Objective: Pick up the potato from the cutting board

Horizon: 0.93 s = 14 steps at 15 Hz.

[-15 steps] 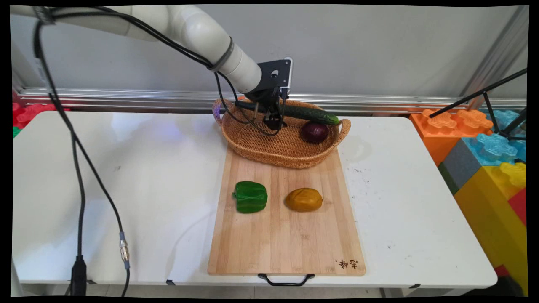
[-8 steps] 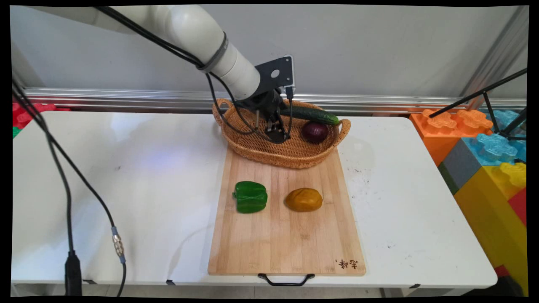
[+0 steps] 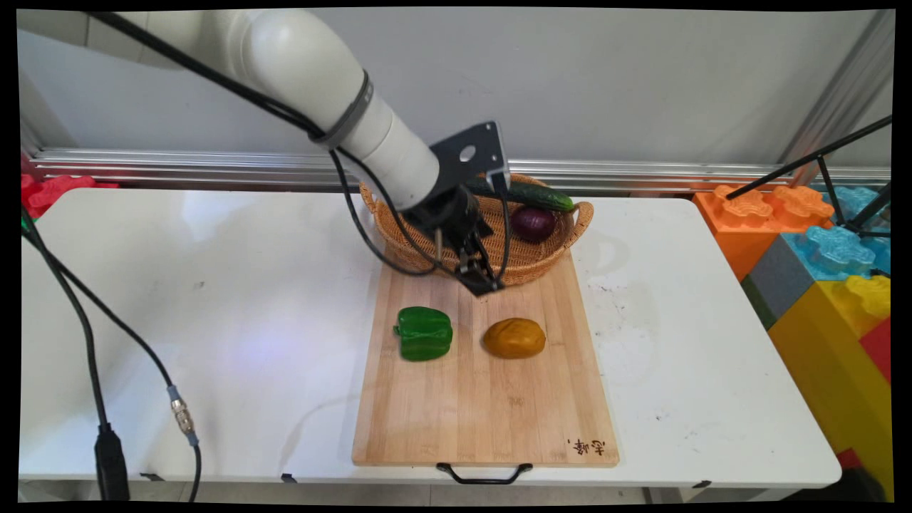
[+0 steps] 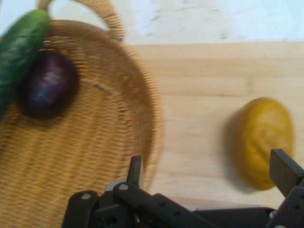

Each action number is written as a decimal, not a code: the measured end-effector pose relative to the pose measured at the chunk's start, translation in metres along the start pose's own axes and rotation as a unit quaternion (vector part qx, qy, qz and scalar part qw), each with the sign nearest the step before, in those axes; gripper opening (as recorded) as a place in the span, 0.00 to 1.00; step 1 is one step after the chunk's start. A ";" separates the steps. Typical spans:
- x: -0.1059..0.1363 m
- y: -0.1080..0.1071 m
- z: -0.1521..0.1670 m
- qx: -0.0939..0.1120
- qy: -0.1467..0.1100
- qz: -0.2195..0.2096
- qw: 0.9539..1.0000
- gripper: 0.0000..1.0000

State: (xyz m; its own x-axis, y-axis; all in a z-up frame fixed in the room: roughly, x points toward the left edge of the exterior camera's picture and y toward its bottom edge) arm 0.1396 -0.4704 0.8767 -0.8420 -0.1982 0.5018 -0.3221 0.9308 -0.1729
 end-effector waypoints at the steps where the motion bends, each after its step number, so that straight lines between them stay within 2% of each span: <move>1: -0.001 0.005 0.001 -0.005 0.001 -0.003 1.000 1.00; 2: -0.002 0.014 0.004 -0.016 0.003 -0.010 1.000 1.00; 7: -0.009 0.040 0.029 -0.038 0.006 -0.031 0.999 1.00; 14: -0.014 0.059 0.069 -0.046 0.014 -0.043 0.998 1.00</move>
State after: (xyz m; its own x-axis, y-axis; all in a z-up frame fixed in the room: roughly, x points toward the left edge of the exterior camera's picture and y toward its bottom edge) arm 0.1024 -0.4340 0.8004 -0.8002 -0.2706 0.5352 -0.3503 0.9352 -0.0510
